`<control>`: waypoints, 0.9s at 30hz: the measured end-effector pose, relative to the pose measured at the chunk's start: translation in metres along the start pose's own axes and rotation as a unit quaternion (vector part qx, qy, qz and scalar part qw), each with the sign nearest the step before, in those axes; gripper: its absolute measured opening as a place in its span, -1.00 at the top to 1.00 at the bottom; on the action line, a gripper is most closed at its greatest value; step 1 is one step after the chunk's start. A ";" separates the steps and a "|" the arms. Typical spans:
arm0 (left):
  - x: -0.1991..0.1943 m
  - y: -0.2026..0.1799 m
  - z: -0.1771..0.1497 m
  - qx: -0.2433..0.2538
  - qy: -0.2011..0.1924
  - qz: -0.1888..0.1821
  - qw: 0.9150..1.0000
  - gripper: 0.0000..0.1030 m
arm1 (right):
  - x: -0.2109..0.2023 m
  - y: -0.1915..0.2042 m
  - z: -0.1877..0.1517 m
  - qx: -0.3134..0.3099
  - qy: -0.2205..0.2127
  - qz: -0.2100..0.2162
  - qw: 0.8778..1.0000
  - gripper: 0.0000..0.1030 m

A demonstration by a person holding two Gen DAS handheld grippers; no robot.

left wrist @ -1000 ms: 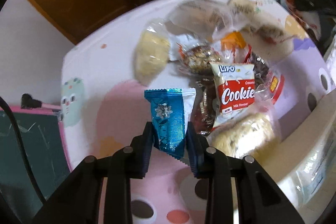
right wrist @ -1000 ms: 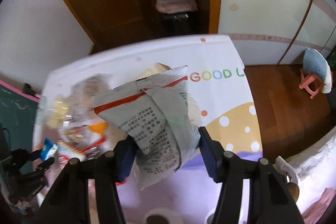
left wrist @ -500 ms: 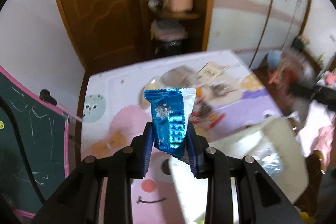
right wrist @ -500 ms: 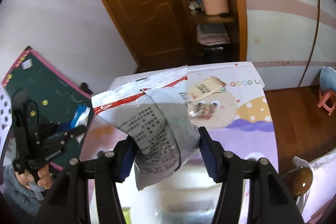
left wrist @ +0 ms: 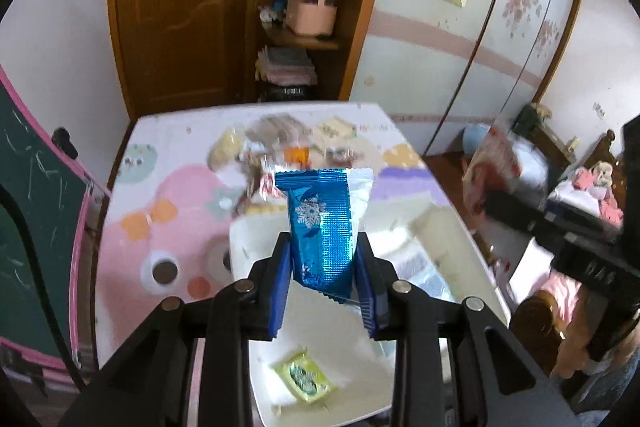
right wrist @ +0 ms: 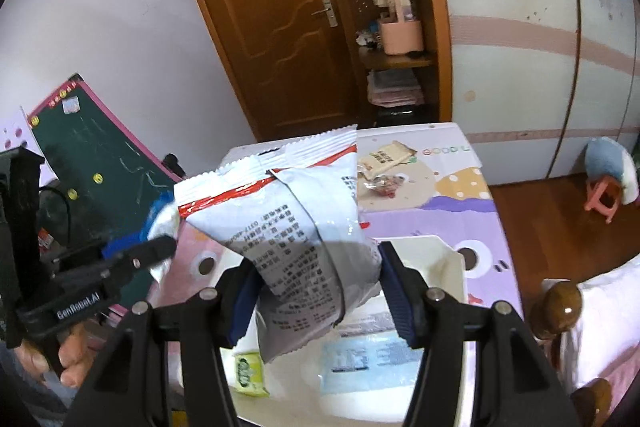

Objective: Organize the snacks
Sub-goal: 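Carry the blue candy and white bag over the tray and release both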

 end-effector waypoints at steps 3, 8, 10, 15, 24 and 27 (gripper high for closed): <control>0.013 -0.005 -0.017 0.002 0.018 0.007 1.000 0.45 | -0.005 -0.002 -0.006 -0.009 -0.008 -0.027 1.000 -0.11; 0.024 -0.016 -0.030 -0.002 0.042 -0.009 0.999 0.45 | 0.001 0.000 -0.021 -0.011 0.020 -0.032 0.999 -0.11; 0.026 -0.016 -0.030 -0.002 0.043 -0.008 0.999 0.45 | 0.004 0.000 -0.028 -0.014 0.030 -0.041 0.999 -0.11; 0.027 -0.016 -0.034 -0.007 0.047 -0.010 0.999 0.45 | 0.010 0.001 -0.041 -0.016 0.049 -0.048 0.997 -0.11; 0.029 -0.016 -0.040 -0.012 0.054 -0.009 0.998 0.45 | 0.015 -0.003 -0.050 -0.007 0.067 -0.056 0.996 -0.12; 0.030 -0.016 -0.040 -0.013 0.056 -0.008 0.998 0.45 | 0.017 -0.005 -0.052 -0.003 0.073 -0.060 0.996 -0.13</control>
Point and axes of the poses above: each gripper's, at about its wrist camera, not at the fingertips, and x roughly the way its jaws point, y to its left, z to its top, the point moved 9 cm from there along x, roughly the way its jaws point, and after that the axes turned 13 degrees about x, right-handed, at the moved point
